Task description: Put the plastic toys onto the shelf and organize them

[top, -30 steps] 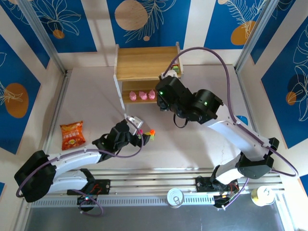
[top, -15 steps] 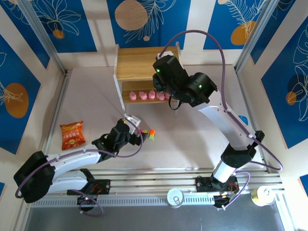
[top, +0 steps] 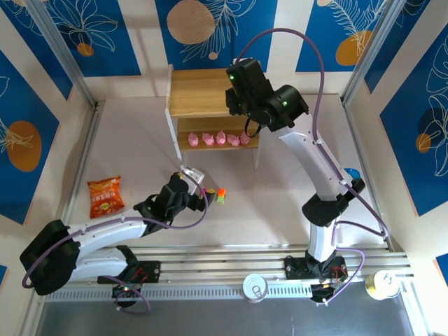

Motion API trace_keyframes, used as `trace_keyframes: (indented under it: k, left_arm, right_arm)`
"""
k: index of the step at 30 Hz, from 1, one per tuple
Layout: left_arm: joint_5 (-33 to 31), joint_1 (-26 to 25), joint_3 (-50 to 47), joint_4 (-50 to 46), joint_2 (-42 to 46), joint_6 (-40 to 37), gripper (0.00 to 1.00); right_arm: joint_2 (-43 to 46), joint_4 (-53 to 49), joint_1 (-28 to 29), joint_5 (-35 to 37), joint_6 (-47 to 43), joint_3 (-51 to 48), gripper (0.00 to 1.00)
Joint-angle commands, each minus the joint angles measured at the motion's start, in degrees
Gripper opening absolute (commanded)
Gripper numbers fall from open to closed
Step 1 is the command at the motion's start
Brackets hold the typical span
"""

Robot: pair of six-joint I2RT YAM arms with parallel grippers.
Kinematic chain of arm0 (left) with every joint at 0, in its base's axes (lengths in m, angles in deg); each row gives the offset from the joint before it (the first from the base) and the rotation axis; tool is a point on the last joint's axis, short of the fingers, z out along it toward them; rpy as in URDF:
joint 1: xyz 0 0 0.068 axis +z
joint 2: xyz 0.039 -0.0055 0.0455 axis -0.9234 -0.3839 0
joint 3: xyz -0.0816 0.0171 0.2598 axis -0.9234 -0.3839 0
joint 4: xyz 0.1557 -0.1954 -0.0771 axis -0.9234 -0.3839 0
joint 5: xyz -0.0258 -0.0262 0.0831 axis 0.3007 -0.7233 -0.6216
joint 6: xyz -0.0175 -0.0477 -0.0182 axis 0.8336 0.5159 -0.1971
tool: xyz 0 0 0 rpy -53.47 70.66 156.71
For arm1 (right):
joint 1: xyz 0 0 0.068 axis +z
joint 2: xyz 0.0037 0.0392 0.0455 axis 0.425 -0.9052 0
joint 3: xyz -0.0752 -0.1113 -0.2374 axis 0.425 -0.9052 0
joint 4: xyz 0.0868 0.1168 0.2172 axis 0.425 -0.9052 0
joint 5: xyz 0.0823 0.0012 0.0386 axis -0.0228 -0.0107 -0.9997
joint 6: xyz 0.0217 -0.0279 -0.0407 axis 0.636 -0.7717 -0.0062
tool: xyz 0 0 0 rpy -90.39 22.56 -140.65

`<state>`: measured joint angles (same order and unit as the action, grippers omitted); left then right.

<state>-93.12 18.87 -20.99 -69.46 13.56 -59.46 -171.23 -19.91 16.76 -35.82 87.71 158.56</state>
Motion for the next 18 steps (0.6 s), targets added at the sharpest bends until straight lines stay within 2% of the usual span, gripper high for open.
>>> trace_keyframes:
  k: [1, 18]
  left_arm:
    - [-0.7, -0.4, 1.7, -1.0, 0.5, -0.2, 1.00]
    - [0.1, -0.4, 2.0, -0.7, -0.2, -0.1, 1.00]
  right_arm:
    - [-1.5, -2.2, -1.2, -2.3, -0.7, 2.6, 0.27]
    - [-4.8, -3.0, -3.3, -3.5, -1.6, 5.3, 0.28]
